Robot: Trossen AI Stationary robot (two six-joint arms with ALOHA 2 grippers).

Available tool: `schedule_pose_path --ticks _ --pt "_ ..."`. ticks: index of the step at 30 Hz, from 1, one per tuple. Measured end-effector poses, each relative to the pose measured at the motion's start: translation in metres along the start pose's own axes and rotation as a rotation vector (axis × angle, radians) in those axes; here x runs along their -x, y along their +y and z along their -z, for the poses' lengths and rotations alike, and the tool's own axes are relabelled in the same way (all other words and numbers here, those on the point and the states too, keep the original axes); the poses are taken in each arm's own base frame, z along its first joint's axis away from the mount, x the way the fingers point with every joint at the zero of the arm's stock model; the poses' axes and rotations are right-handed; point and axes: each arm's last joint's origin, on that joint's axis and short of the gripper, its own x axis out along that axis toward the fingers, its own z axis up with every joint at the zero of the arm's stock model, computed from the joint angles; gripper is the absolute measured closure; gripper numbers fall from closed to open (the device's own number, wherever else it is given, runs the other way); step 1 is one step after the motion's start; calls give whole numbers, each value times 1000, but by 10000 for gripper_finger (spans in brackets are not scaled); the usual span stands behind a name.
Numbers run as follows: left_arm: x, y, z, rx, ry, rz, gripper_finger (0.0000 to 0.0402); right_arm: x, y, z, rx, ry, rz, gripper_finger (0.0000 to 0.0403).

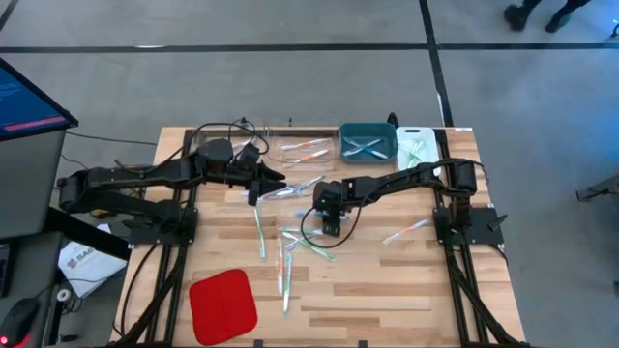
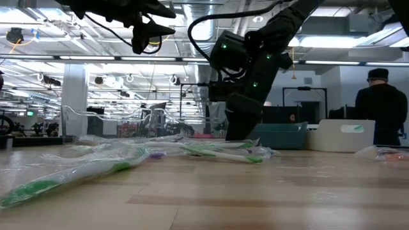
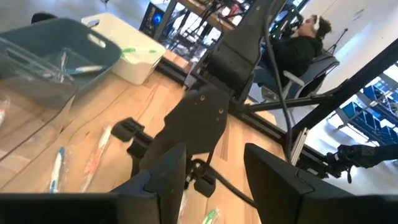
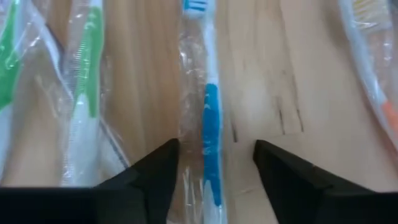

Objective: Pick & Place Toothbrushes
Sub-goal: Put the blue toothbrush into the blue bin

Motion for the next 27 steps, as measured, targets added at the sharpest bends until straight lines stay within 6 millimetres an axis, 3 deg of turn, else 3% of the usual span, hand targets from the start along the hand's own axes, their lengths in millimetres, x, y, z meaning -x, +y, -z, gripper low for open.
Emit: schedule_pose_path --ticks 8,12,16,21,24,27 --pt "-5 3 3 5 21 -9 243 6 -2 0 -116 33 15 383" --pt "-5 3 3 6 23 -7 243 24 0 -2 -176 64 -2 383" --pt "-5 2 3 6 28 3 243 71 2 -11 -179 5 8 395" --pt "-5 2 3 -4 29 6 243 143 -3 2 -202 -50 103 398" --pt "-5 2 3 -4 29 6 243 188 -17 15 -277 -120 165 398" --pt "-5 2 3 -5 28 5 243 219 -40 26 -360 -206 245 400"
